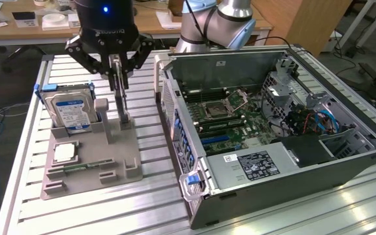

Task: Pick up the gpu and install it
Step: 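Pick up the gpu and move the gpu toward the slot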

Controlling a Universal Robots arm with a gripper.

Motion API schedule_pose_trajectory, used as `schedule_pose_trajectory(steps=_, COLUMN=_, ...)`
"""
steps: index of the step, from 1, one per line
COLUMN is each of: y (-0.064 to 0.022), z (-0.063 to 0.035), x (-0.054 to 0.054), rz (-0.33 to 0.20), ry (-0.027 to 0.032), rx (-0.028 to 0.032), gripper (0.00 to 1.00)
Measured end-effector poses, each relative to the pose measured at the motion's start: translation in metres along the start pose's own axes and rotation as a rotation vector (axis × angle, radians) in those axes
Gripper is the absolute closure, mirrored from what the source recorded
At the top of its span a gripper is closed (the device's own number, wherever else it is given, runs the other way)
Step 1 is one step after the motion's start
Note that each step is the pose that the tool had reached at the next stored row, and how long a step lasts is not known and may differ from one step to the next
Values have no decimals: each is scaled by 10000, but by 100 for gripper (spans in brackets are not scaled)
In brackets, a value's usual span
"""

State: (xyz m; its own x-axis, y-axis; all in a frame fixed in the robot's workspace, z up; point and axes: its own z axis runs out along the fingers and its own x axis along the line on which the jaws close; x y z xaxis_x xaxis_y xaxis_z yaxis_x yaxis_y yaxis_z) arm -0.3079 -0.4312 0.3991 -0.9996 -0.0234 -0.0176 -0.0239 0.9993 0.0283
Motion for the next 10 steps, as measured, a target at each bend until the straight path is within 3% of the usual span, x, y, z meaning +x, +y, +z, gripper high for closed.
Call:
schedule_pose_trajectory(steps=7, y=7, z=-247, x=-4, rz=0, ry=1, rx=1, gripper=72)
schedule_pose_trajectory(steps=10, y=7, z=-253, x=-4, rz=0, ry=-2, rx=-2, gripper=72)
